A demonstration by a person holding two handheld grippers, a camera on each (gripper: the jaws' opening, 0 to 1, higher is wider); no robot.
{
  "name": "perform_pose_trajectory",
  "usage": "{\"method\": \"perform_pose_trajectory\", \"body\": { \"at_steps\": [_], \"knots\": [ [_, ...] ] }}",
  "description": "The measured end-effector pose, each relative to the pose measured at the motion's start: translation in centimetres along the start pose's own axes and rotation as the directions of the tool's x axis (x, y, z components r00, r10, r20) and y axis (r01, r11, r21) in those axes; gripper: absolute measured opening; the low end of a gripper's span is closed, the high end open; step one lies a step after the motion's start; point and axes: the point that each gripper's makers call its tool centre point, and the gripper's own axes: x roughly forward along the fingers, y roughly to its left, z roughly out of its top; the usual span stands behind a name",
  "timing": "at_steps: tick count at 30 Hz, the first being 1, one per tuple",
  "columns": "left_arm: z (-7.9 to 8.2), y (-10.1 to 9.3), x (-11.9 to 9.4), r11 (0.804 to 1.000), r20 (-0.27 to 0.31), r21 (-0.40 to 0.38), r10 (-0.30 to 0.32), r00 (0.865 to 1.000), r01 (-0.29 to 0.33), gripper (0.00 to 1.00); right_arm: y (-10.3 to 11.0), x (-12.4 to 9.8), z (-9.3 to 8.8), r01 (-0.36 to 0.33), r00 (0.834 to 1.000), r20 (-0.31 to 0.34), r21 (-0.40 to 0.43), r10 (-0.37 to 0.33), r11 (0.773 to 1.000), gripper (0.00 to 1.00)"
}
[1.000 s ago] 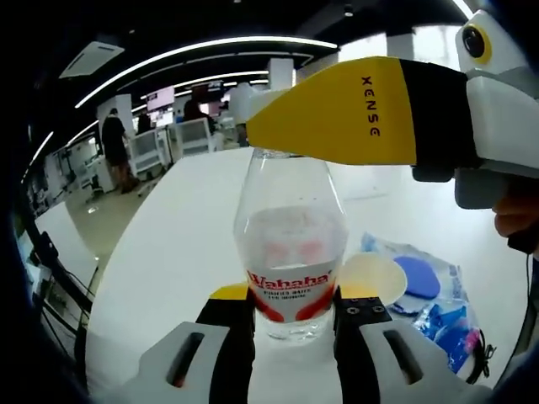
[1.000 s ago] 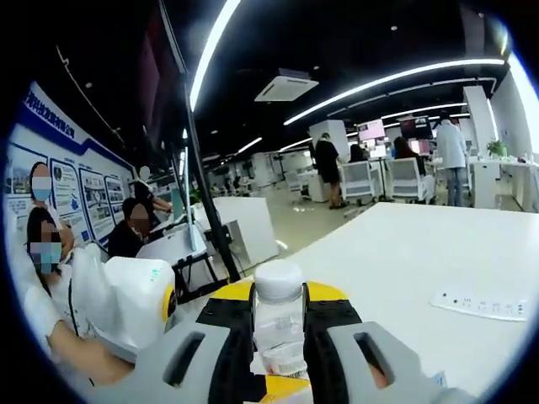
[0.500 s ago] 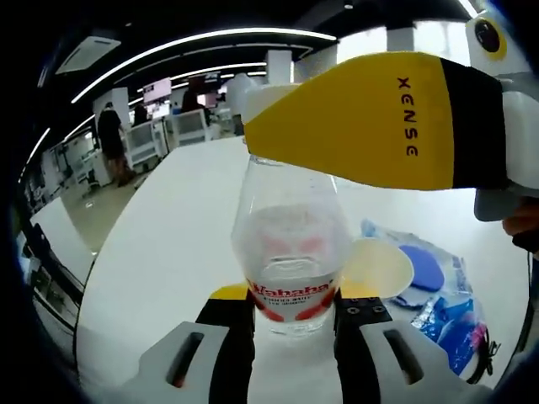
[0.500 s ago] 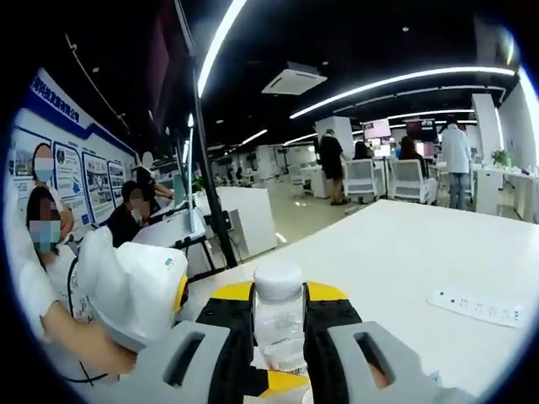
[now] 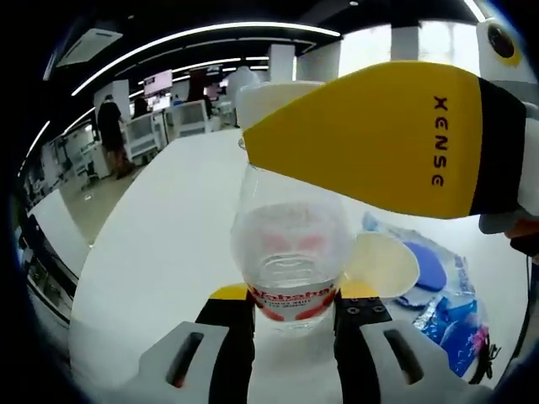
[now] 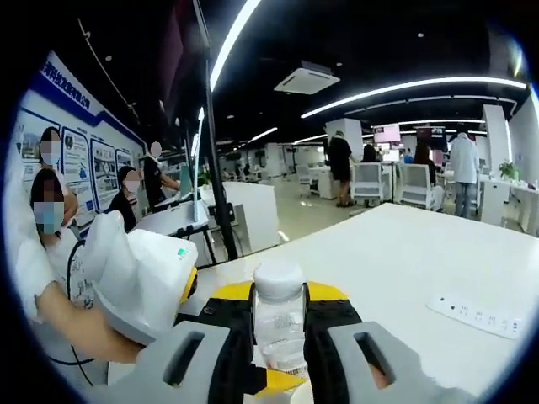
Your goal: Arrange the tabletop items into an orderly group along one side of the table until the central work area is clear of visible clutter.
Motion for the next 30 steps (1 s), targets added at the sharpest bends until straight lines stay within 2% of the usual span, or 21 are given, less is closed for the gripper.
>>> {"method": "perform_pose_trajectory", "body": {
  "at_steps": [18,30],
  "knots": [
    [-1.0,0.3,0.7,1.0,-0.019,-0.009,0.001,1.0,-0.002,0.32,-0.3,0.0,-0.8,0.008,1.0,-0.01,-0.009,-0.008,1.0,0.18],
    [-1.0,0.4,0.9,1.0,-0.003,-0.025,0.007,1.0,-0.007,0.32,-0.1,0.3,-1.0,-0.004,1.0,0.0,-0.029,0.004,1.0,0.18]
  ]
}}
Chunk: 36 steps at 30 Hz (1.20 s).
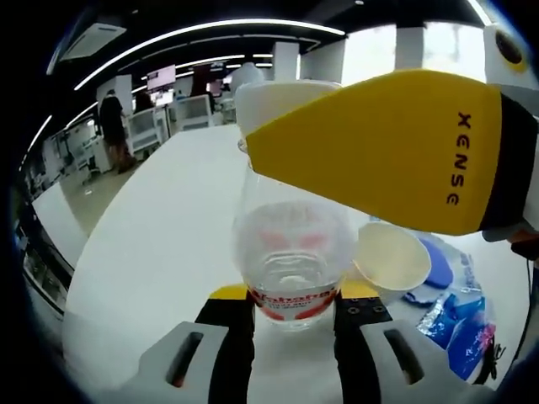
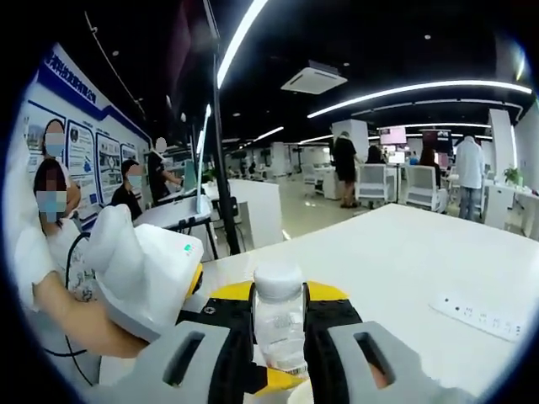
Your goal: Arrange the tabletop items into an orderly group along one side of the table until the central work area is clear of visible clutter.
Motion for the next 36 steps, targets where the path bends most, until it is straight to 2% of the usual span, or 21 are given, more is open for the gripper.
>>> {"method": "perform_pose_trajectory", "body": {
  "at_steps": [5,8,17,36],
  "knots": [
    [0.02,-0.33,0.08,1.0,0.006,-0.018,0.0,1.0,0.0,0.32,-0.38,-0.16,-0.37,0.002,1.0,-0.001,0.015,-0.002,1.0,0.18],
    [0.0,-0.54,0.09,1.0,0.003,-0.022,0.009,1.0,-0.009,0.32,-0.13,-0.19,-0.37,0.005,1.0,0.007,-0.012,-0.004,1.0,0.18],
    [-0.03,-0.44,0.02,0.999,0.01,-0.033,0.02,1.0,-0.02,0.33,-0.11,-0.15,-0.29,0.004,1.0,0.008,-0.015,-0.004,1.0,0.18],
    [0.03,-0.55,-0.13,1.0,0.013,-0.023,-0.006,1.0,0.006,0.34,-0.42,-0.06,-0.37,0.016,1.0,0.012,0.004,-0.016,1.0,0.19]
  ]
}}
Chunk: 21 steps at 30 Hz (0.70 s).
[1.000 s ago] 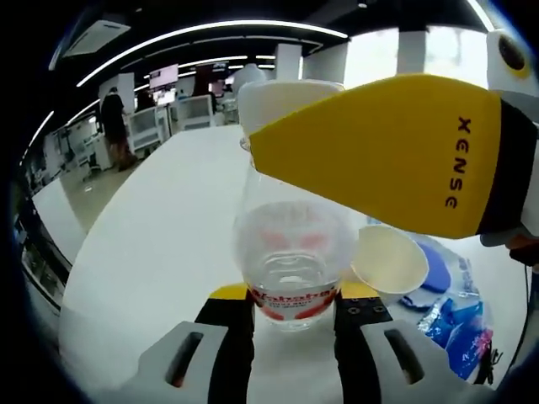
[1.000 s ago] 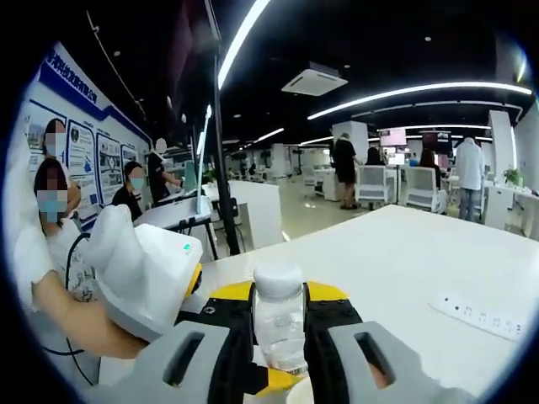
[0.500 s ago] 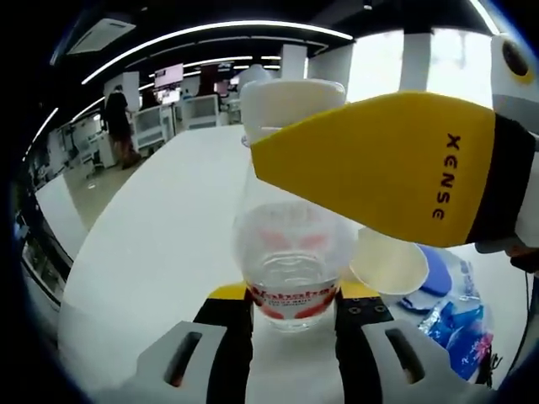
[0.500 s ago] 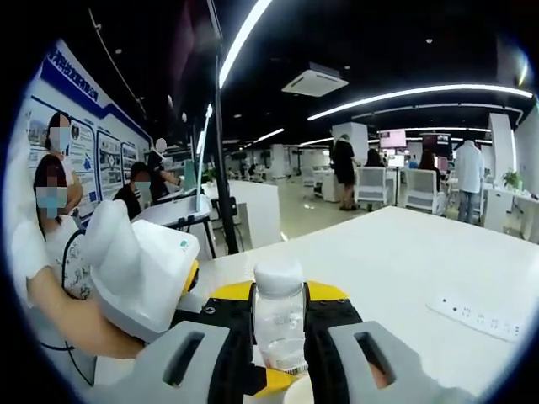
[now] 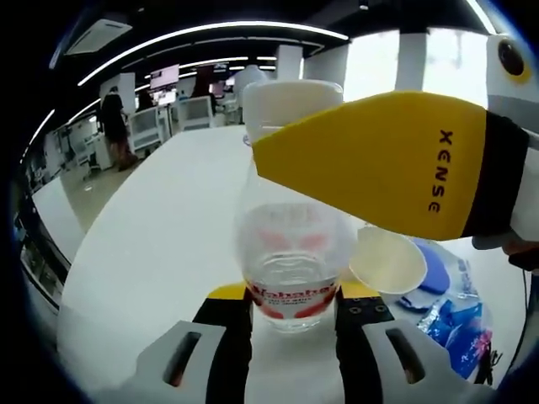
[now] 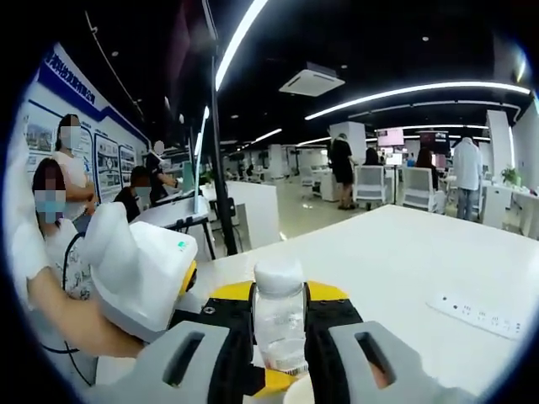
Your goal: Arrange the tabletop items into an orderly group along one side of the table until the central work area is clear of visible clutter.
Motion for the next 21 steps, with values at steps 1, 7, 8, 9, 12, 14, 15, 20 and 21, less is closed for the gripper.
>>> {"method": "perform_pose_trajectory", "body": {
  "at_steps": [1,7,8,9,12,14,15,20,21],
  "knots": [
    [0.0,0.0,0.0,1.0,0.0,0.002,-0.001,1.0,0.001,0.34,0.0,0.0,0.0,0.002,1.0,-0.002,-0.007,-0.002,1.0,0.19],
    [0.5,-0.4,-0.2,1.0,0.009,0.005,-0.021,1.0,0.021,0.4,-0.5,-0.1,-0.2,0.021,1.0,-0.007,-0.014,-0.021,1.0,0.19],
    [0.9,-0.6,-0.2,0.999,0.029,0.023,-0.03,0.999,0.03,0.41,-0.5,-0.1,-0.2,0.018,1.0,-0.008,-0.012,-0.018,1.0,0.19],
    [0.8,-0.6,-0.2,0.999,0.014,0.019,-0.027,1.0,0.027,0.43,-0.5,-0.1,-0.2,0.018,1.0,-0.008,-0.01,-0.018,1.0,0.19],
    [1.0,-0.6,-0.2,0.999,0.018,0.022,-0.028,0.999,0.027,0.43,-0.4,-0.1,-0.1,0.016,1.0,-0.009,-0.015,-0.016,1.0,0.19],
    [1.2,-0.4,-0.4,0.999,0.026,0.032,-0.022,0.999,0.021,0.44,-0.4,0.1,-0.1,0.014,1.0,-0.01,-0.02,-0.015,1.0,0.19],
    [1.4,-0.4,-0.4,0.999,0.03,0.035,-0.02,0.999,0.019,0.44,-0.4,0.2,-0.1,0.014,1.0,-0.011,-0.023,-0.014,1.0,0.19],
    [1.6,-0.3,-0.7,0.999,0.031,0.047,-0.018,0.999,0.016,0.44,-0.6,0.3,-0.2,0.017,1.0,-0.013,-0.016,-0.017,1.0,0.19],
    [1.6,-0.2,-0.7,0.999,0.033,0.046,-0.019,0.999,0.017,0.44,-0.6,0.3,-0.2,0.017,1.0,-0.014,-0.014,-0.018,1.0,0.19]
  ]
}}
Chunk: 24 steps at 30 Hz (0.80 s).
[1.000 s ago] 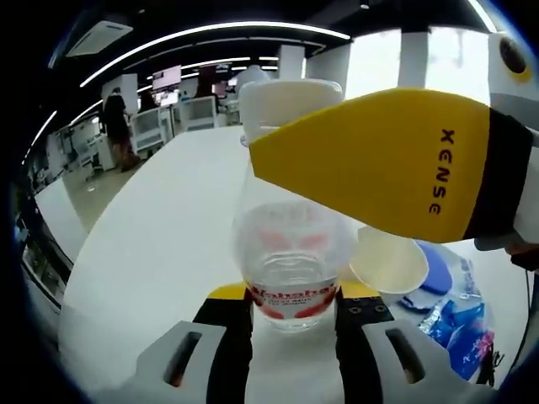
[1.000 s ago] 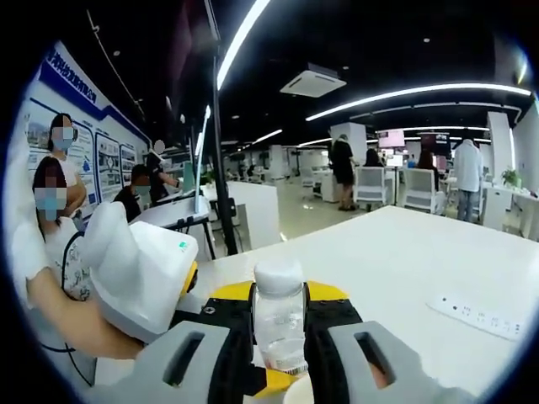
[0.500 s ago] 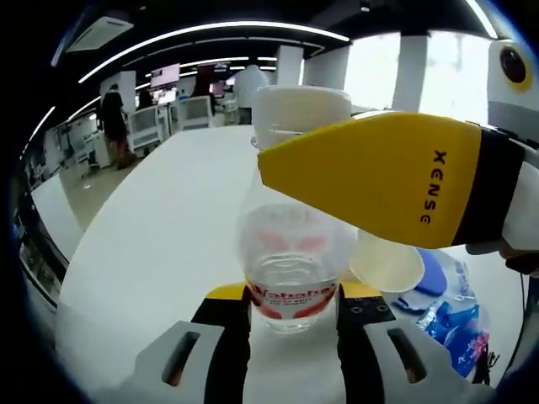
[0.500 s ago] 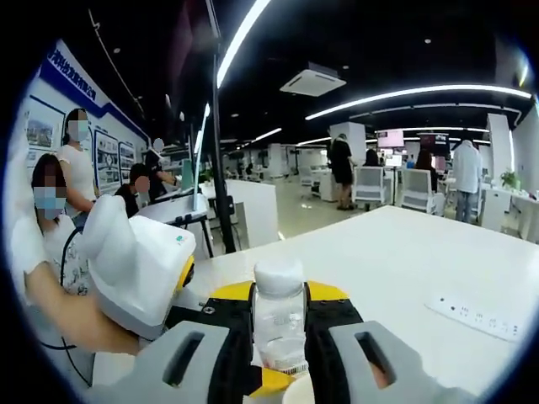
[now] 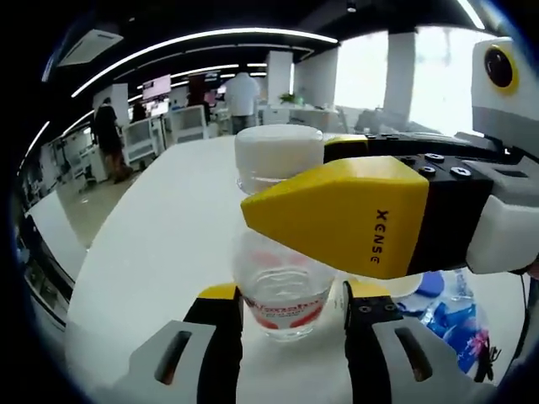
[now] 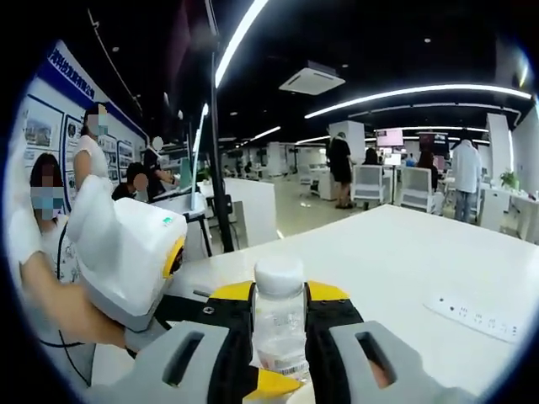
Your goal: Arrange the tabletop items into an orderly group along one side of the table until the central work area is clear of visible clutter.
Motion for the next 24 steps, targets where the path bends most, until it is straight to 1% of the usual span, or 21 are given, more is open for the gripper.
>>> {"method": "perform_pose_trajectory", "body": {
  "at_steps": [2,3,4,7,14,17,20,21,24],
  "knots": [
    [0.0,0.2,-0.1,1.0,-0.001,0.002,0.005,1.0,-0.005,0.44,0.0,0.0,-0.1,0.001,1.0,-0.006,-0.004,-0.001,1.0,0.21],
    [0.0,0.3,-0.2,1.0,-0.002,0.002,0.006,1.0,-0.006,0.44,-0.1,0.0,-0.2,0.008,1.0,-0.011,-0.021,-0.008,1.0,0.23],
    [0.0,0.3,-0.3,1.0,-0.003,0.002,0.004,1.0,-0.004,0.44,0.0,0.0,-0.3,0.002,1.0,-0.02,-0.024,-0.003,1.0,0.23],
    [0.0,0.4,-0.5,1.0,-0.003,0.01,0.005,1.0,-0.005,0.44,0.2,-0.1,-0.1,-0.002,1.0,-0.02,-0.03,0.002,1.0,0.24],
    [0.3,0.7,-1.1,1.0,-0.003,0.015,0.01,1.0,-0.01,0.44,0.8,-0.2,0.4,-0.003,1.0,-0.017,-0.033,0.003,0.999,0.32],
    [0.4,0.7,-1.4,1.0,-0.002,0.021,0.008,1.0,-0.008,0.48,0.8,-0.5,0.4,0.003,1.0,-0.021,-0.028,-0.003,1.0,0.34],
    [0.1,0.5,-1.5,1.0,-0.016,0.005,-0.015,1.0,0.015,0.52,0.9,-0.8,0.4,0.008,1.0,-0.028,-0.031,-0.009,0.999,0.36],
    [0.0,0.5,-1.6,1.0,-0.021,0.012,-0.013,1.0,0.014,0.54,0.9,-0.9,0.4,0.012,0.999,-0.031,-0.03,-0.013,0.999,0.37],
    [-0.2,0.5,-2.1,1.0,-0.022,0.008,-0.012,1.0,0.012,0.55,0.6,-1.7,0.4,0.031,0.999,-0.035,-0.018,-0.031,0.999,0.41]
  ]
}}
